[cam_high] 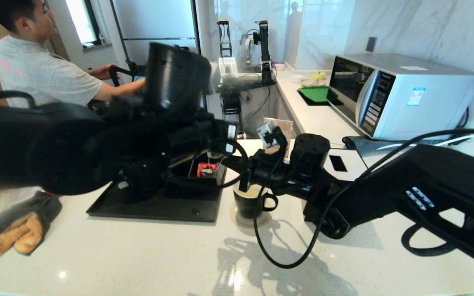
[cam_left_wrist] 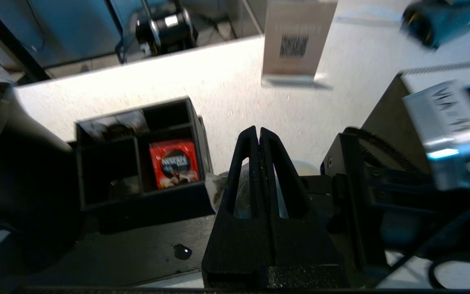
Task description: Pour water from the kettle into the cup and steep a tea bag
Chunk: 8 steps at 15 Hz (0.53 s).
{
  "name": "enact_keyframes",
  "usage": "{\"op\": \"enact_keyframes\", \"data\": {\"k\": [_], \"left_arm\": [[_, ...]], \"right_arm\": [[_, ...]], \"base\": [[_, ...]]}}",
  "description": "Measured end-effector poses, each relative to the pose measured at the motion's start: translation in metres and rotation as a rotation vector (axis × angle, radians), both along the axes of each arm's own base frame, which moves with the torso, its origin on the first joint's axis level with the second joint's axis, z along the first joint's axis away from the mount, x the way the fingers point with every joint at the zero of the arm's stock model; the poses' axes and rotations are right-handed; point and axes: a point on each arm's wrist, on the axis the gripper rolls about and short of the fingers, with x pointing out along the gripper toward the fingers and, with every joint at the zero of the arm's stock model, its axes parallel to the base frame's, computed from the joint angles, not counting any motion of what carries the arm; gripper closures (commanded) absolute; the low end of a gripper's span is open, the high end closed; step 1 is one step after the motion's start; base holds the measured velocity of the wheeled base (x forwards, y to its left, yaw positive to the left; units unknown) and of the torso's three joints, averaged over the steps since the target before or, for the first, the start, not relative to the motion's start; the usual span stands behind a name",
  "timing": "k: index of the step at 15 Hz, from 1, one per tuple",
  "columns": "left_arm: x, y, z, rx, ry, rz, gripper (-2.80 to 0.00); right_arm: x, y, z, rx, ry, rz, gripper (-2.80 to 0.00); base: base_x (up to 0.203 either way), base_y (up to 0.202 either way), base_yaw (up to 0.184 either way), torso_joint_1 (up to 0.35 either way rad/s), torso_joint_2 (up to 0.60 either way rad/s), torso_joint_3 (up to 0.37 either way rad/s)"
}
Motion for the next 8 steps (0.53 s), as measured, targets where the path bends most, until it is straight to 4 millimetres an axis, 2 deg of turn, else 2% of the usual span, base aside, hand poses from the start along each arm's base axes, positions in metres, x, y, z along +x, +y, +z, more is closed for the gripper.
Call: {"op": "enact_keyframes", "data": {"k": [3,8], "left_arm": [[-0.019,0.017,0.025,-0.050,-0.056,0.000,0.00],[-0.034,0.024,0.038,-0.077,-0.084,-0.016,0.00]], "right_arm": [[0.004,-0.001,0.006,0.008,-0.010,-0.012,0.00],[0.012,-0.006,0.015,0.024,-0.034,-0.035,0.00]], "base": [[0.000,0.000,0.000,0.000,0.00,0.000],[0.000,0.000,0.000,0.000,0.00,0.000]]}}
